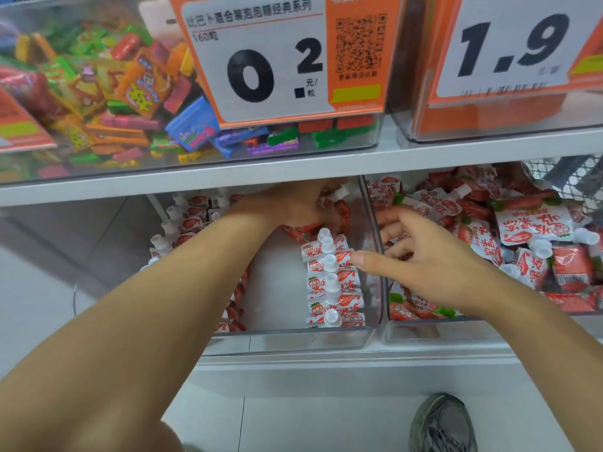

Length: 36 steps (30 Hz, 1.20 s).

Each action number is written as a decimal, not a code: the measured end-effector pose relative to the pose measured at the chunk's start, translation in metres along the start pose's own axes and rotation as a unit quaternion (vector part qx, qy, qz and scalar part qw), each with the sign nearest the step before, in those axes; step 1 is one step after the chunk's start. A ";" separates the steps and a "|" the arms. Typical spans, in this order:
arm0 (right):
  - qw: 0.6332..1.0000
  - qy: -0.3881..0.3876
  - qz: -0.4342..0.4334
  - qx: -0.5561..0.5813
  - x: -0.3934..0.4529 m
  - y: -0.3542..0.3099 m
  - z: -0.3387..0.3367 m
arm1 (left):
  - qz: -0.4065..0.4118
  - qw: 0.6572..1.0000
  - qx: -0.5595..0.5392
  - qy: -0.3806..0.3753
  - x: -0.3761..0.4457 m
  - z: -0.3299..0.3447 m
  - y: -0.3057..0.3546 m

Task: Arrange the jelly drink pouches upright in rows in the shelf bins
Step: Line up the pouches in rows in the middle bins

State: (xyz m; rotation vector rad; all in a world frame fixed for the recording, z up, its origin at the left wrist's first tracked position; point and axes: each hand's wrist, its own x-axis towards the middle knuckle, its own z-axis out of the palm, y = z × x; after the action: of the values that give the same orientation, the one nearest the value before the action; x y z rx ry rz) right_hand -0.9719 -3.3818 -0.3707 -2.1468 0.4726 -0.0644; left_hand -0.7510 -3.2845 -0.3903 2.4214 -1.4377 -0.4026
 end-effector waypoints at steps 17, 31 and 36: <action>0.999 0.001 0.004 -0.033 -0.001 -0.005 0.002 | -0.030 0.994 0.099 0.044 -0.072 -0.028 -0.017; 0.999 -0.003 0.016 -0.049 0.005 -0.004 0.004 | 0.043 0.995 0.091 -0.025 0.018 0.004 -0.019; 0.999 -0.007 0.020 -0.038 0.007 -0.005 0.004 | 0.075 0.990 0.122 0.004 0.013 0.004 -0.017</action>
State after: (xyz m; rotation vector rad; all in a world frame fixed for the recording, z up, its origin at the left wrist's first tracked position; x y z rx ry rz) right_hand -0.9635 -3.3785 -0.3703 -2.2095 0.5172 -0.0086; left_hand -0.7324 -3.2888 -0.4016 2.4704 -1.7433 -0.1920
